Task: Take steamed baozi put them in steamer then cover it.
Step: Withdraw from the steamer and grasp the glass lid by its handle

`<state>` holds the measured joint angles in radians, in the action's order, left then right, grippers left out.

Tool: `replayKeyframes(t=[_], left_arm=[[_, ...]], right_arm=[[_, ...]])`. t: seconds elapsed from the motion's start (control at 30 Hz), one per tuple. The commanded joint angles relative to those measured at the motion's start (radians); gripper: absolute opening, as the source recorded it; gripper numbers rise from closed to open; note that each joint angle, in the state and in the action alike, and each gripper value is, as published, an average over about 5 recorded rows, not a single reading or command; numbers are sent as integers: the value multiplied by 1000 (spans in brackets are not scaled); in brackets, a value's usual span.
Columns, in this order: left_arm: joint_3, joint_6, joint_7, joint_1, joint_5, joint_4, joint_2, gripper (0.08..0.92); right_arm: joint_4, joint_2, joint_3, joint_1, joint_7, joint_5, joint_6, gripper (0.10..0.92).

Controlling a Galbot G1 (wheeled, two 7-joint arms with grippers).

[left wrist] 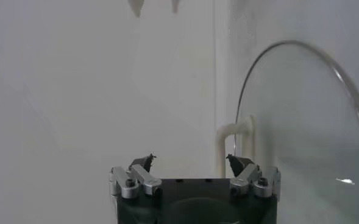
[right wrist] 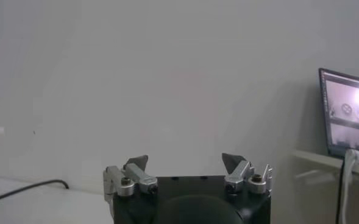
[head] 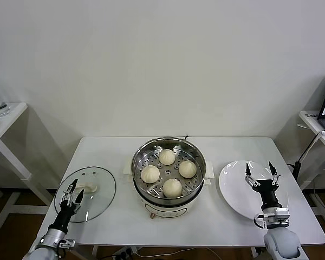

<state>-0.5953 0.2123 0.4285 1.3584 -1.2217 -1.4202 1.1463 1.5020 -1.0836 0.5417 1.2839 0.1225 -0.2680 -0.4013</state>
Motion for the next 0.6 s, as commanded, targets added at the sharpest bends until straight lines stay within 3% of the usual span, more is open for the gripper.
replayKeyframes(t=[0.03,0.6], left_arm=[[23,-17,19,-75,-43,70,-4,823],[60,-68,-13,-141,-38,114,9,822]], right_arm=[[-12,-17,23,23,-3,21,-5,823],[-16,-24,25,25,-6,37,-12,823]])
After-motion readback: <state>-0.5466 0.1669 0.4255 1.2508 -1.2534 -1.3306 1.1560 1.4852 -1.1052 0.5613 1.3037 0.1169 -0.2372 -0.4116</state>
